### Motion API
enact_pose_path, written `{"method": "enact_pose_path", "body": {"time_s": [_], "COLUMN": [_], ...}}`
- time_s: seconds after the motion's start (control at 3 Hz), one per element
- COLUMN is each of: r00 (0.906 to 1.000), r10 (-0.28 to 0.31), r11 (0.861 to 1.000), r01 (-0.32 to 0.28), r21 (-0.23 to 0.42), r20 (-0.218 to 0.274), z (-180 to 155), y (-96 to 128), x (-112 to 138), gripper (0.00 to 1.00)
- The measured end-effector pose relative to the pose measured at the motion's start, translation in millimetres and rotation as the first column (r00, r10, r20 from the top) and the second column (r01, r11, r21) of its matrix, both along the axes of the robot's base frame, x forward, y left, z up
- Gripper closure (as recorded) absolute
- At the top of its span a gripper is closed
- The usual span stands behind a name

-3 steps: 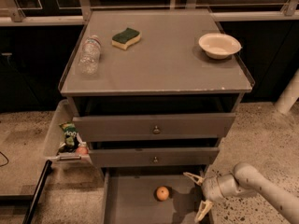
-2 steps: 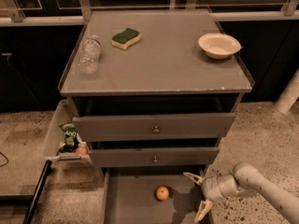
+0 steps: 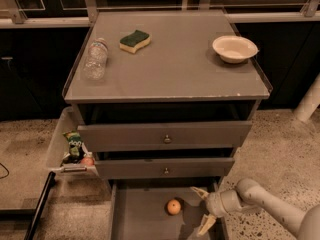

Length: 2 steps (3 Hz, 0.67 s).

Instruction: Pick orange from bottom drawer and place on counter

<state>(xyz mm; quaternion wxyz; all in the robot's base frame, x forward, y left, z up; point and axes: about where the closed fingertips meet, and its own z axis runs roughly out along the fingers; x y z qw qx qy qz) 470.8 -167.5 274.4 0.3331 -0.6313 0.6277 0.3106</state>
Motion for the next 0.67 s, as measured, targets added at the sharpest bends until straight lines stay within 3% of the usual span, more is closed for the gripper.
{"method": "enact_pose_path", "body": {"time_s": [0.33,0.67], "r00": [0.9963,0.9931], "r10": [-0.073,-0.103], "r11": [0.997,0.994], "r01": [0.071,0.101], "r21": [-0.036,-0.036], "r20": [-0.045,-0.056], "z": [-29.3,-57.7], "y": [12.2,18.6], "x": [13.8,25.1], "gripper": [0.0,0.0]}}
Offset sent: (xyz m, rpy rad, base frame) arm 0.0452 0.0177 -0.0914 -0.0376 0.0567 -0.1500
